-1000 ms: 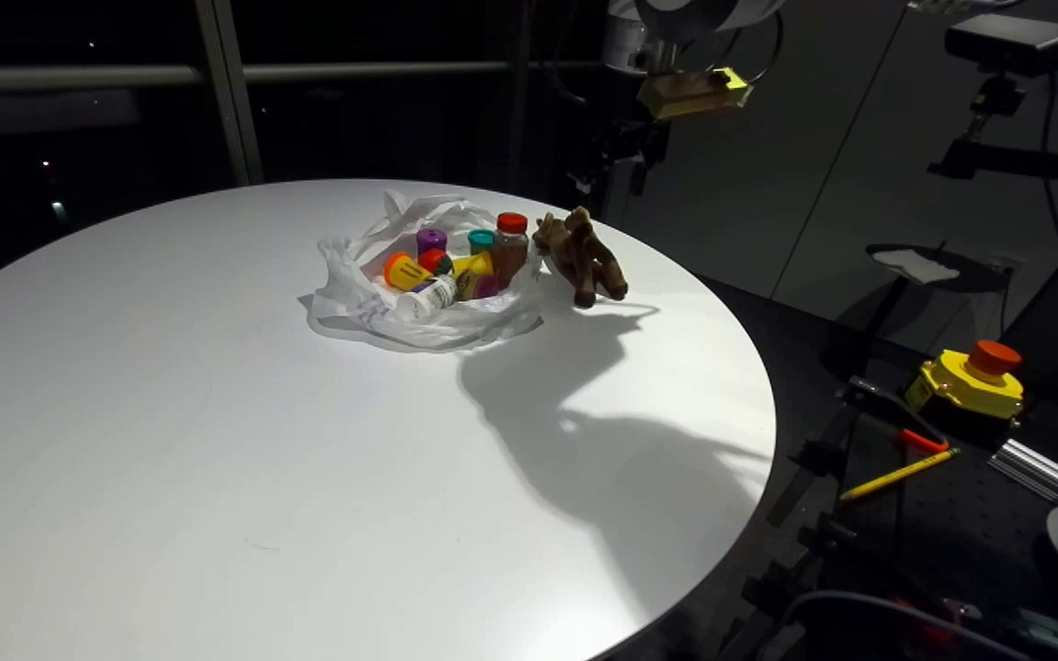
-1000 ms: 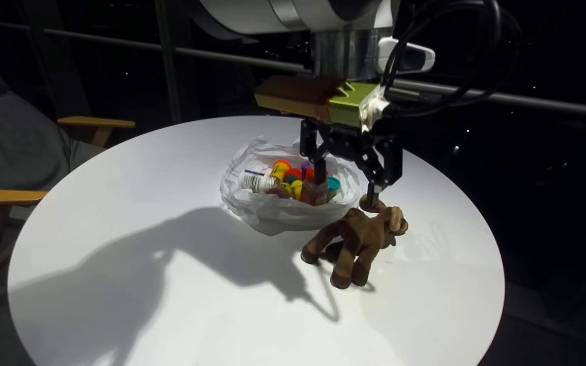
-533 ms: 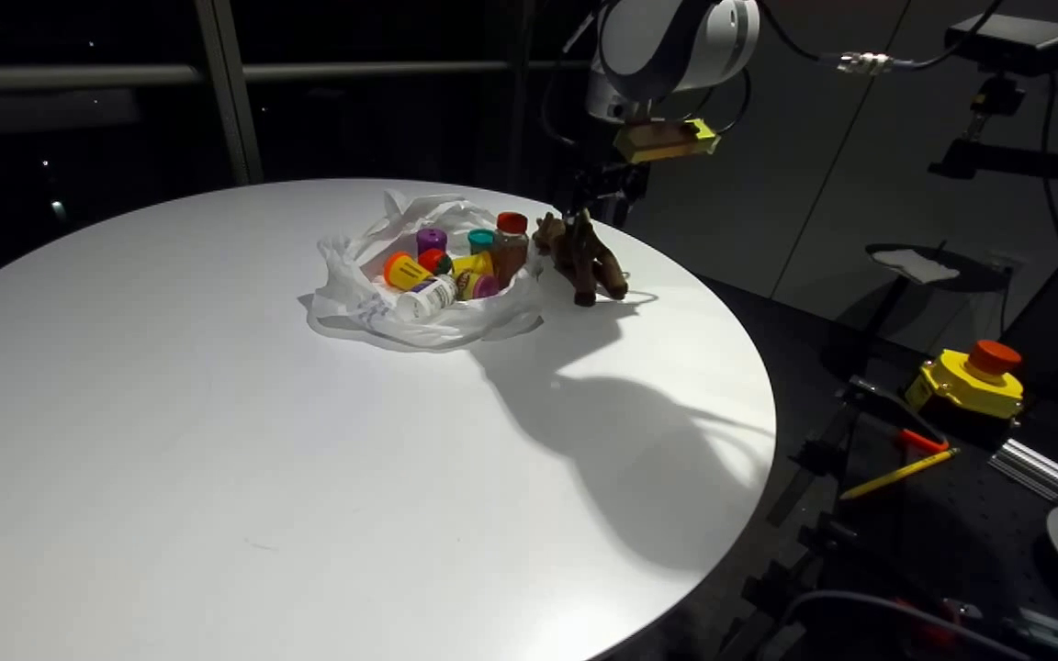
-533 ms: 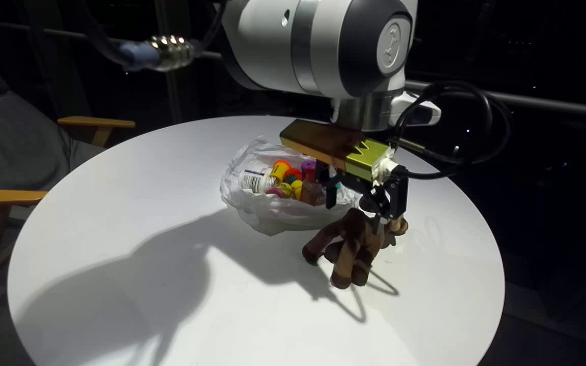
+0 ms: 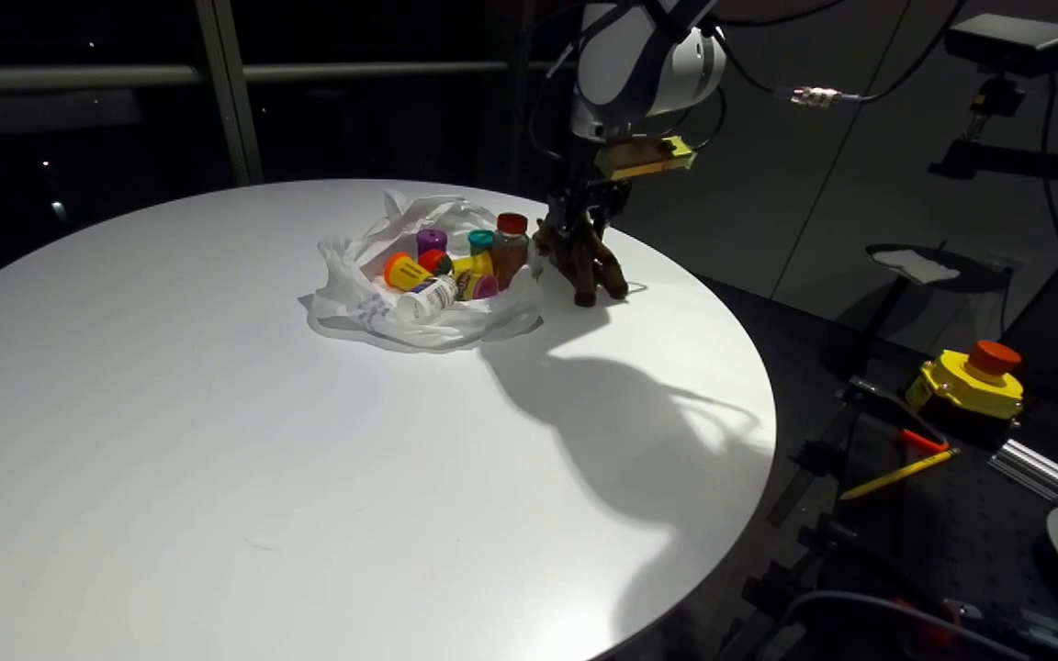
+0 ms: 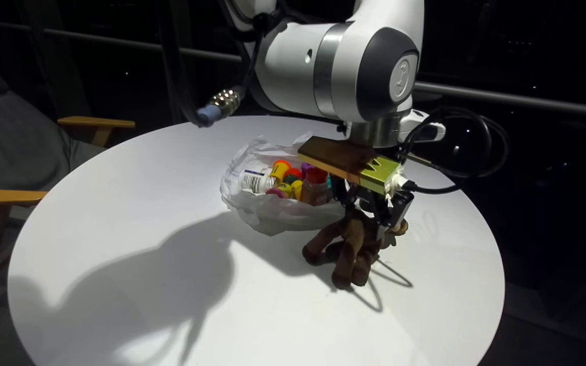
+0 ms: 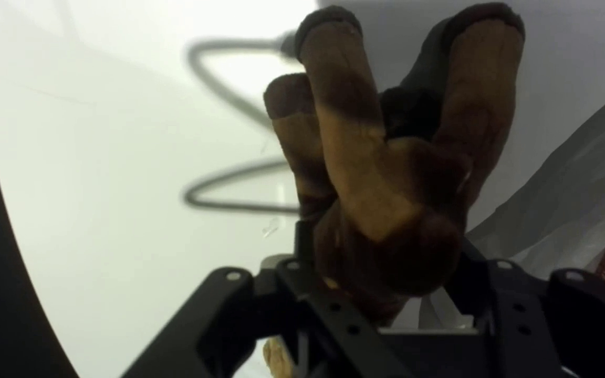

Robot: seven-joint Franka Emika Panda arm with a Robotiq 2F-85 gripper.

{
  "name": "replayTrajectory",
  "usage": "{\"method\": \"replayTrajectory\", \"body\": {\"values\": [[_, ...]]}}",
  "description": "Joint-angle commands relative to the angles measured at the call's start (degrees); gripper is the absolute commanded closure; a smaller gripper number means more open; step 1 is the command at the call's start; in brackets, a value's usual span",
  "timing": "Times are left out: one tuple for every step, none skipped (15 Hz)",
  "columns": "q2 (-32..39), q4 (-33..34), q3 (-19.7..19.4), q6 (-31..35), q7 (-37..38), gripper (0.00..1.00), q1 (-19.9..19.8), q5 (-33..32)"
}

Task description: Pick the objects on the table in the plastic bag

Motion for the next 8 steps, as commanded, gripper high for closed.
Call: {"method": "replayTrajectory", "body": {"values": [[-2.32,-0.41,-0.24,-2.76,-0.08,0.71,-0.05,1.27],[-4.40,-2.06,-0.99,-2.62,0.79,0.78,0.91,0.45],[-6.20,-3.22,-1.58,-2.53,1.48,0.87,1.66,-0.18],[-9.01,-5.16,-3.19,-2.01,3.32,0.93,3.61,-2.00],[-11.74,-6.87,-4.72,-1.75,5.18,0.95,5.67,-4.14],[-13.45,-7.74,-6.01,-1.13,6.88,0.97,7.36,-6.45],[-15.48,-8.99,-7.26,-0.10,8.74,0.98,9.37,-9.70],[-17.68,-9.97,-8.02,0.22,10.30,0.95,11.18,-13.05]]}}
